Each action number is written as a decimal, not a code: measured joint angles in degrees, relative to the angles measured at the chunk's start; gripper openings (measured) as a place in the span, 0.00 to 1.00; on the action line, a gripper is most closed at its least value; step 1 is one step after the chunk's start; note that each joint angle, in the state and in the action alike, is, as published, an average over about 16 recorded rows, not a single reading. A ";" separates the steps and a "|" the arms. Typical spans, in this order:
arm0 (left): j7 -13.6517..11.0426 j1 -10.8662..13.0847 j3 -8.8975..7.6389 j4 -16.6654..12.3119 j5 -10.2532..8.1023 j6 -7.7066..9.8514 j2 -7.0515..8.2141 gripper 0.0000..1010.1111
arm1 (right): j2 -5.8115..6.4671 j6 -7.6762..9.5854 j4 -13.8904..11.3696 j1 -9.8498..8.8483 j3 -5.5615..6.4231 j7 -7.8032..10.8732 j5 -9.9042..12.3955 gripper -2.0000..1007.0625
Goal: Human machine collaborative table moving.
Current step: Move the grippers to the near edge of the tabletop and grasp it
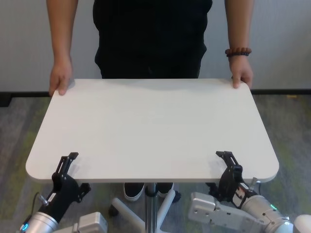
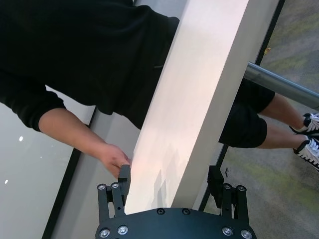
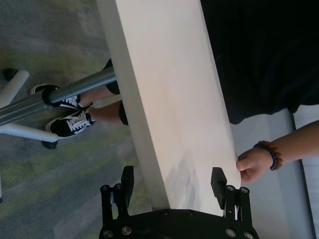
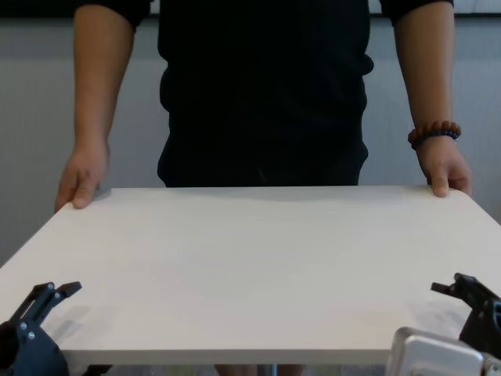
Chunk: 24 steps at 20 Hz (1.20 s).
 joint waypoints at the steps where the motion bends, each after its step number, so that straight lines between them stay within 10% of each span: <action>1: -0.01 0.00 0.01 -0.01 0.01 0.01 0.01 0.99 | -0.08 0.04 0.04 0.08 -0.11 0.12 -0.36 1.00; 24: -0.04 0.04 0.13 -0.07 0.09 0.18 0.12 0.99 | -1.05 0.41 -0.39 -0.78 -0.04 0.76 -6.35 1.00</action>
